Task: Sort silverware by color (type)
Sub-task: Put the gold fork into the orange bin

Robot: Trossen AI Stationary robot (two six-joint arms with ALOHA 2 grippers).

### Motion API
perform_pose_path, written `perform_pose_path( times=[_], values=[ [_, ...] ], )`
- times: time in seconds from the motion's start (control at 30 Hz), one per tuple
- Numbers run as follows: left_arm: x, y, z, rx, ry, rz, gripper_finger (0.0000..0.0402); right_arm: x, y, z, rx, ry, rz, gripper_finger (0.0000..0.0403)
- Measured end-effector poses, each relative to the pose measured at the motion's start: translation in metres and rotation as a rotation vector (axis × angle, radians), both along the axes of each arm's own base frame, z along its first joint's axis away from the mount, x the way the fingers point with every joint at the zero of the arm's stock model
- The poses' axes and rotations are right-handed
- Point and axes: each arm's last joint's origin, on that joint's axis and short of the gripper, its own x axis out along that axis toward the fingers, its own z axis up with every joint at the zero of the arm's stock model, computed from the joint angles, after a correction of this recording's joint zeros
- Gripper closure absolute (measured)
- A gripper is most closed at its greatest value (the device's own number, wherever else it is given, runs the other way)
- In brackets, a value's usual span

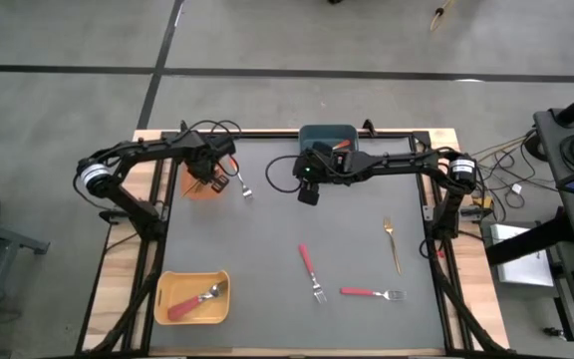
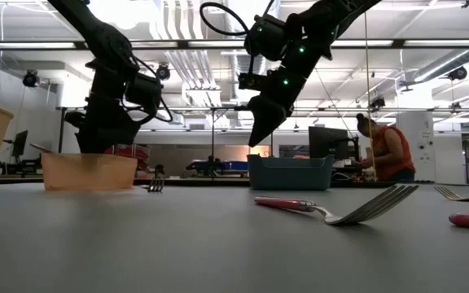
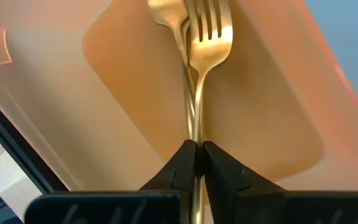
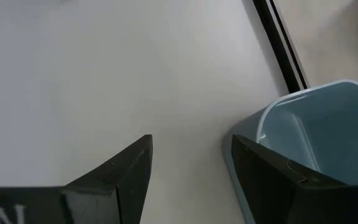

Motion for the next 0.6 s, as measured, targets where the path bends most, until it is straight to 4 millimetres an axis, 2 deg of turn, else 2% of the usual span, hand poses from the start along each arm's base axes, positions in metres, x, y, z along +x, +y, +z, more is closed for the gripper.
perform_pose_path(
  times=[0.4, 0.6],
  values=[
    [-0.005, -0.004, 0.018, 0.06, -0.071, 0.026, 0.0398, 0.0, 0.0, 0.0, 0.001, 0.002, 0.0, 0.0193],
    [-0.007, -0.002, 0.023, 0.17, -0.052, 0.098, 0.0398, 0.0, 0.0, 0.0, 0.001, 0.002, 0.0, 0.0193]
  ],
)
